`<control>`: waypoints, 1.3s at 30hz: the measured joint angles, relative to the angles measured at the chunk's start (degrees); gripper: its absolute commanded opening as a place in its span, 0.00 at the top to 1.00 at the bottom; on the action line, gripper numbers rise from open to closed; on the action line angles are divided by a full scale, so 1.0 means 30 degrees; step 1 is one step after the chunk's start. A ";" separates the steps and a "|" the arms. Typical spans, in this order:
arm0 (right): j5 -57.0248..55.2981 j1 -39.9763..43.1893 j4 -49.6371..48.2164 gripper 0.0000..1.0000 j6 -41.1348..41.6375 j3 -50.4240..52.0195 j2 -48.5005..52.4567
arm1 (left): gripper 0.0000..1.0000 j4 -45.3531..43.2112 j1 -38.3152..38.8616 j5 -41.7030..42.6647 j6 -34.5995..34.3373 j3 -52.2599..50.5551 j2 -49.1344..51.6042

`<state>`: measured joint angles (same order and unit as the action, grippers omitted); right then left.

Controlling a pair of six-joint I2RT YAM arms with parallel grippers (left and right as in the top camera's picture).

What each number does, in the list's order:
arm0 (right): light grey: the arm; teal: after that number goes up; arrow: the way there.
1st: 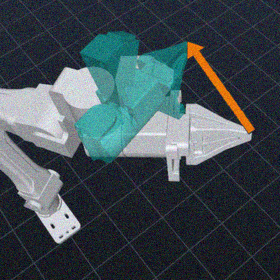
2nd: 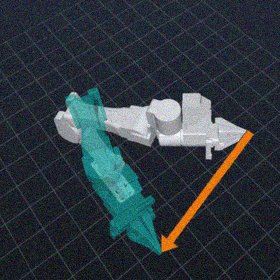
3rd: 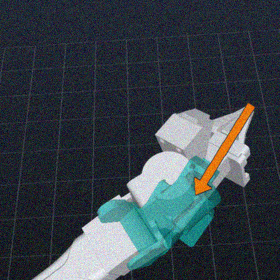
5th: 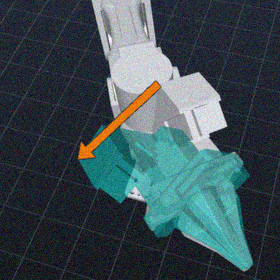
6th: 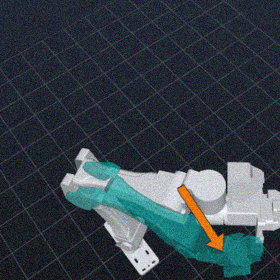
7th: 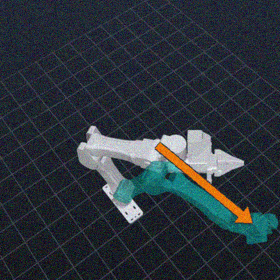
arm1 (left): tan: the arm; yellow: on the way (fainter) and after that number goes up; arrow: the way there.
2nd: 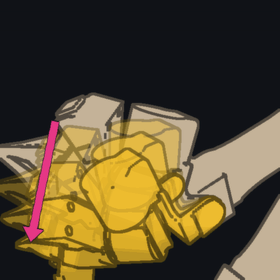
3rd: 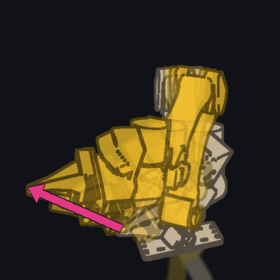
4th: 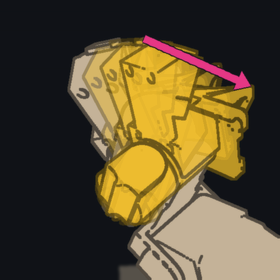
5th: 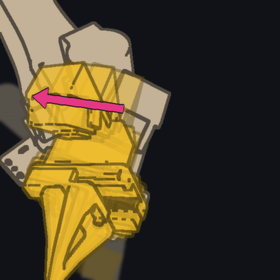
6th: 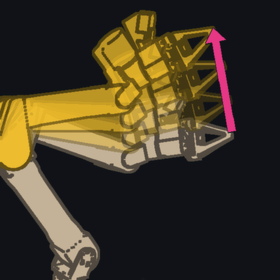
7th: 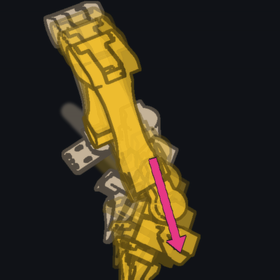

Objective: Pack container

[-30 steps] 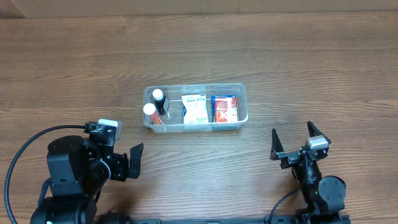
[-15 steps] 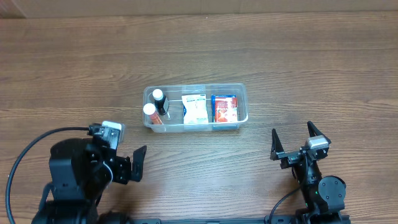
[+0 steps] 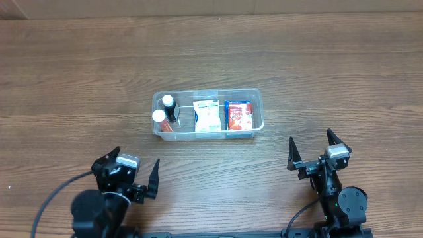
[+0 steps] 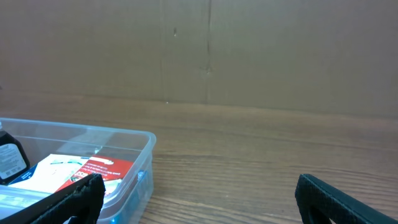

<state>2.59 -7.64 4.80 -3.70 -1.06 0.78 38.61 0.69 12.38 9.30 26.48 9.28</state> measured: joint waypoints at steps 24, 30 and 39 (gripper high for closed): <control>0.0007 0.0015 -0.0007 0.00 -0.0007 0.0000 0.0000 | 0.00 -1.1446 -0.0007 -0.3563 -0.0102 -0.8670 -0.2812; 0.0000 0.0015 0.0000 0.00 0.0007 0.0000 0.0000 | 0.00 -1.1446 -0.0007 -0.3563 -0.0102 -0.8670 -0.2812; 0.0007 0.0015 -0.0015 0.00 -0.0007 0.0000 0.0000 | 0.00 -1.1446 -0.0007 -0.3563 -0.0102 -0.8670 -0.2812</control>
<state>2.61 -7.60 4.75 -3.73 -1.06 0.78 4.27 0.67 1.69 8.99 0.47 0.84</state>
